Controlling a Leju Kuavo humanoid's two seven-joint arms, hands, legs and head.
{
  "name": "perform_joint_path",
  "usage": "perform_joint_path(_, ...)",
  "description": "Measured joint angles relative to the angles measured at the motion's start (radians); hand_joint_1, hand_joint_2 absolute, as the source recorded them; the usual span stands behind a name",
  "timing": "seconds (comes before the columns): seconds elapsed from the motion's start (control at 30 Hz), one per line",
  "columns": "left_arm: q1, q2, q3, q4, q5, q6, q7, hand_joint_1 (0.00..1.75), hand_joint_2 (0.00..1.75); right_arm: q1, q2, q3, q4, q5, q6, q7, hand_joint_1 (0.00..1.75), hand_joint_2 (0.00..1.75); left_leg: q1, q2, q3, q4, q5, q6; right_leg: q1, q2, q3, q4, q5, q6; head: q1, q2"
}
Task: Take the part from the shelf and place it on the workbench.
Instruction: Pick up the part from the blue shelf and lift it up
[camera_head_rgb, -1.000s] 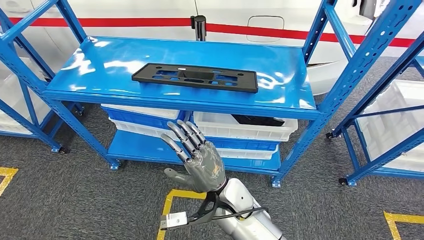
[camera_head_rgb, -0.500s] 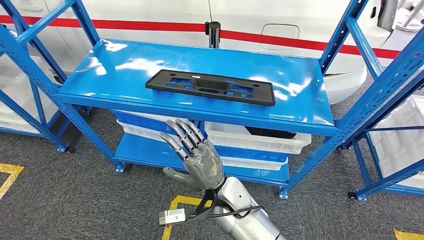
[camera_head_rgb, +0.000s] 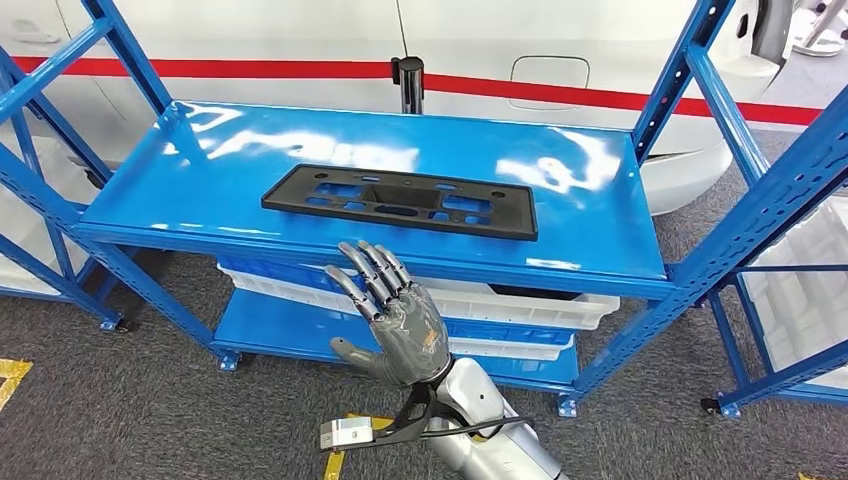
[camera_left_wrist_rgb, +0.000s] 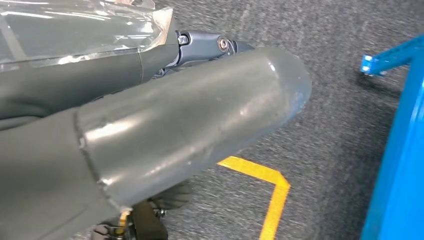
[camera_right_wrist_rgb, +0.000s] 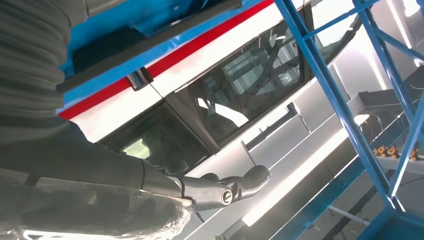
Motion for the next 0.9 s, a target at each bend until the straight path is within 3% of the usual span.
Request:
perform_joint_path(0.03,0.000,0.001,0.000,0.000,0.000,0.000,0.000,0.00,0.00,0.000,0.001,0.000,0.000,0.002,0.000,0.002,0.00,1.75,-0.005,-0.001,0.011,-0.031,0.019,0.009,0.001,0.001,0.006,-0.003,-0.008,0.005,0.000,0.000)
perform_joint_path(0.13,0.002,0.001,0.000,0.000,-0.002,-0.002,0.003,0.00,0.00,-0.002,0.002,0.000,0.000,0.016,0.000,0.010,0.00,1.75,-0.012,-0.005,0.038,-0.058,0.019,0.030,0.011,0.001,0.025,0.002,-0.014,0.024,-0.002,0.000)
perform_joint_path(0.2,0.001,0.000,0.000,-0.001,-0.006,-0.003,0.005,0.00,0.00,-0.004,0.001,0.000,-0.001,0.026,0.000,0.018,0.00,1.75,-0.008,-0.005,0.068,-0.072,0.018,0.043,0.014,0.001,0.010,0.057,-0.017,0.030,-0.001,0.000)
perform_joint_path(0.3,-0.003,-0.001,0.000,-0.001,-0.010,-0.004,0.007,0.00,0.00,-0.004,-0.004,0.000,0.002,0.043,0.000,0.034,0.00,1.75,-0.007,-0.009,0.093,-0.079,-0.001,0.053,0.011,0.001,-0.115,0.241,-0.068,0.030,0.001,0.000)
perform_joint_path(0.33,-0.003,-0.001,0.000,0.000,-0.011,-0.004,0.007,0.00,0.00,-0.003,-0.006,0.000,0.005,0.049,0.000,0.042,0.00,1.75,-0.007,-0.011,0.099,-0.078,-0.009,0.053,0.010,0.001,-0.156,0.281,-0.088,0.031,0.001,0.000)
perform_joint_path(0.37,-0.003,-0.002,0.000,0.000,-0.011,-0.004,0.008,0.00,0.00,-0.002,-0.009,0.001,0.008,0.055,0.000,0.053,0.00,1.75,-0.007,-0.013,0.108,-0.078,-0.018,0.051,0.009,0.001,-0.181,0.286,-0.095,0.036,0.001,0.000)
perform_joint_path(0.4,-0.003,-0.002,0.000,0.000,-0.012,-0.004,0.008,0.00,0.00,-0.002,-0.011,0.001,0.011,0.063,0.000,0.067,0.00,1.75,-0.007,-0.016,0.121,-0.078,-0.028,0.048,0.008,0.001,-0.187,0.257,-0.080,0.044,0.001,0.000)
perform_joint_path(0.43,-0.003,-0.003,0.000,0.000,-0.013,-0.004,0.008,0.00,0.00,-0.002,-0.013,0.002,0.014,0.074,0.000,0.084,0.00,1.75,-0.007,-0.018,0.136,-0.078,-0.039,0.045,0.006,0.001,-0.178,0.197,-0.044,0.054,0.001,0.000)
perform_joint_path(0.47,-0.003,-0.004,0.000,0.000,-0.014,-0.004,0.008,0.00,0.00,-0.003,-0.015,0.002,0.017,0.089,0.001,0.103,0.00,1.75,-0.007,-0.019,0.148,-0.079,-0.051,0.042,0.005,0.000,-0.161,0.126,0.009,0.063,0.002,0.000)
perform_joint_path(0.5,-0.003,-0.005,0.000,0.000,-0.015,-0.003,0.008,0.00,0.00,-0.003,-0.018,0.003,0.022,0.108,0.003,0.126,0.00,1.75,-0.008,-0.021,0.162,-0.078,-0.063,0.038,0.005,-0.001,-0.147,0.067,0.050,0.063,0.001,0.000)
perform_joint_path(0.57,-0.004,-0.006,0.001,0.000,-0.018,-0.001,0.009,0.00,0.00,-0.005,-0.022,0.003,0.031,0.152,0.014,0.175,0.00,1.75,-0.011,-0.022,0.178,-0.076,-0.082,0.026,0.008,-0.003,-0.126,0.013,0.094,0.045,0.000,0.000)
perform_joint_path(0.63,-0.005,-0.006,0.002,0.000,-0.020,0.000,0.010,0.00,0.00,-0.010,-0.023,0.003,0.038,0.202,0.037,0.231,0.00,1.75,-0.010,-0.020,0.184,-0.065,-0.086,0.015,0.006,-0.002,-0.109,0.007,0.092,0.020,0.000,0.000)
perform_joint_path(0.7,-0.007,-0.007,0.004,-0.001,-0.023,0.000,0.011,0.00,0.00,-0.016,-0.024,0.001,0.045,0.252,0.061,0.286,0.00,1.75,-0.007,-0.016,0.159,-0.011,-0.085,0.007,-0.003,-0.001,-0.089,-0.004,0.087,0.004,-0.002,0.000)
perform_joint_path(0.77,-0.009,-0.008,0.006,-0.001,-0.026,-0.001,0.011,0.00,0.00,-0.022,-0.024,-0.001,0.054,0.289,0.073,0.322,0.00,1.75,0.000,-0.010,0.086,0.100,-0.109,-0.005,-0.006,-0.001,-0.070,-0.010,0.076,-0.009,-0.003,0.000)
perform_joint_path(0.83,-0.008,-0.007,0.010,-0.001,-0.028,-0.002,0.012,0.00,0.00,-0.023,-0.025,-0.003,0.065,0.316,0.084,0.348,0.00,1.75,0.009,-0.006,0.000,0.201,-0.155,-0.019,-0.006,0.000,-0.055,-0.010,0.061,-0.012,-0.004,0.000)
perform_joint_path(0.87,-0.007,-0.007,0.013,-0.001,-0.029,-0.002,0.012,0.00,0.00,-0.022,-0.025,-0.005,0.070,0.331,0.093,0.365,0.00,1.75,0.013,-0.004,-0.029,0.218,-0.165,-0.024,-0.007,0.000,-0.046,-0.010,0.052,-0.010,-0.004,0.000)
perform_joint_path(0.9,-0.007,-0.006,0.015,-0.001,-0.030,-0.003,0.013,0.00,0.00,-0.022,-0.026,-0.009,0.074,0.347,0.105,0.383,0.00,1.75,0.017,-0.002,-0.041,0.200,-0.151,-0.028,-0.008,0.001,-0.033,-0.010,0.042,-0.007,-0.005,0.000)
